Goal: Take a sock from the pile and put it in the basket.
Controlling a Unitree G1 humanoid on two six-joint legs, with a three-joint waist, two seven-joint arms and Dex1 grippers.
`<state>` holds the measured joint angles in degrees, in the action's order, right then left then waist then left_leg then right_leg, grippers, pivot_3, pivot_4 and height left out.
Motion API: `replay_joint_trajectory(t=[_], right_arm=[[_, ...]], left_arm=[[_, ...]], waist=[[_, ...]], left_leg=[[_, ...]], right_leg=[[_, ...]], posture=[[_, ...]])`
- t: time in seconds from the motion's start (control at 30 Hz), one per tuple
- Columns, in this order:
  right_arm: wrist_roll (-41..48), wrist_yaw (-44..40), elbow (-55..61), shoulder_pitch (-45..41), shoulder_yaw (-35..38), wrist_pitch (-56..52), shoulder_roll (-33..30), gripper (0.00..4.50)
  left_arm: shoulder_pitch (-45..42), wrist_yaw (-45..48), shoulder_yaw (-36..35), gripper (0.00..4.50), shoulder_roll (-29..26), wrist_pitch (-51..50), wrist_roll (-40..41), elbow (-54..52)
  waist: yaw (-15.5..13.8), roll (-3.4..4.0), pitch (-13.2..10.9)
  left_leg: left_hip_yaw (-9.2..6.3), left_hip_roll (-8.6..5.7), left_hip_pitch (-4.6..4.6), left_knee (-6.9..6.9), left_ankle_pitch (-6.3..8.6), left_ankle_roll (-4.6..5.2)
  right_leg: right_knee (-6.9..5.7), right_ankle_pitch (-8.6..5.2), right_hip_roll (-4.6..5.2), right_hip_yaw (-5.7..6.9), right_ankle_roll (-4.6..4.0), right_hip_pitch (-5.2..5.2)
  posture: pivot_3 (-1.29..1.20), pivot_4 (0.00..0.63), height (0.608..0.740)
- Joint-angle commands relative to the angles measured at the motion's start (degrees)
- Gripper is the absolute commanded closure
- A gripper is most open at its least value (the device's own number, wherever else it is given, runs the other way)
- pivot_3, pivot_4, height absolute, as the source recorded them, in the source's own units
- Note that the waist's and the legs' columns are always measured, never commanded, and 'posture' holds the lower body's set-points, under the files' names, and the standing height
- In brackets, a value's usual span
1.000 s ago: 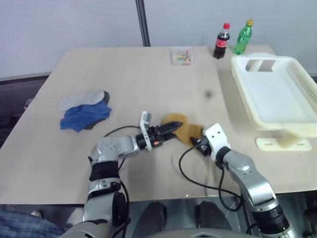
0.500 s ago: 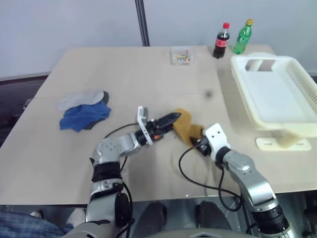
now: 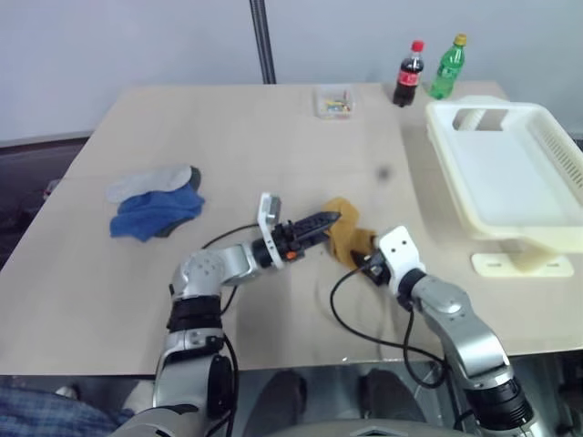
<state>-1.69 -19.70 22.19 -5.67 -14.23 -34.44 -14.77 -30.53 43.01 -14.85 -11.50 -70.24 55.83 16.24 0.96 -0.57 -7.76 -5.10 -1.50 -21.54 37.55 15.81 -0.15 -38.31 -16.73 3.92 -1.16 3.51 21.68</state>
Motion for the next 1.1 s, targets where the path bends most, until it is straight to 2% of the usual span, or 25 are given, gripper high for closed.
replay_joint_trajectory(t=[0.03, 0.27, 0.5, 0.83, 1.1], right_arm=[[0.48, -1.64, 1.94, -0.65, 1.27, 0.61, -1.97, 1.77], [0.57, -2.43, 2.32, -4.62, 0.57, 0.64, -1.84, 1.77], [0.54, -7.32, 2.72, -5.94, -1.92, 3.61, -5.42, 1.77], [0.05, -8.29, -3.27, -8.29, -3.98, 6.4, -3.83, 1.77], [1.65, -8.62, -1.93, -7.12, -0.13, 7.1, -4.4, 1.77]], left_arm=[[-0.58, 3.08, 1.24, 0.05, -1.24, 1.68, -0.34, -1.19], [-1.48, 6.4, 3.04, 0.05, -2.51, 3.14, -1.81, -0.09], [-1.14, 8.19, 3.15, 0.05, -3.5, 3.21, -1.51, -0.88], [-1.43, 11.57, 5.17, 0.05, -3.52, 4.0, -1.67, -1.77], [-0.71, 11.77, 7.58, 0.05, -3.16, 4.18, -2.5, -2.94]], waist=[[-0.06, -0.01, -0.06], [0.02, 0.02, -0.32], [0.01, 0.03, -0.45], [0.02, 0.0, -0.54], [0.01, -0.01, -0.55]], left_leg=[[-0.03, 0.0, -0.04, 0.0, 0.0, 0.0], [-0.07, -0.01, -0.17, -0.03, 0.0, -0.01], [-0.09, -0.01, -0.23, -0.09, 0.0, 0.0], [-0.1, 0.0, -0.24, -0.09, -0.01, -0.01], [-0.1, 0.0, -0.27, -0.08, -0.01, -0.01]], right_leg=[[0.04, 0.0, 0.01, 0.04, 0.0, 0.01], [0.18, 0.0, 0.02, 0.1, 0.0, 0.05], [0.31, 0.0, 0.03, 0.14, 0.0, 0.06], [0.3, 0.0, 0.03, 0.15, 0.0, 0.09], [0.29, 0.0, 0.06, 0.15, 0.0, 0.13]], posture=[[0.0, 0.15, 0.74], [0.0, 0.15, 0.74], [0.0, 0.15, 0.74], [0.0, 0.15, 0.74], [0.0, 0.15, 0.74]])
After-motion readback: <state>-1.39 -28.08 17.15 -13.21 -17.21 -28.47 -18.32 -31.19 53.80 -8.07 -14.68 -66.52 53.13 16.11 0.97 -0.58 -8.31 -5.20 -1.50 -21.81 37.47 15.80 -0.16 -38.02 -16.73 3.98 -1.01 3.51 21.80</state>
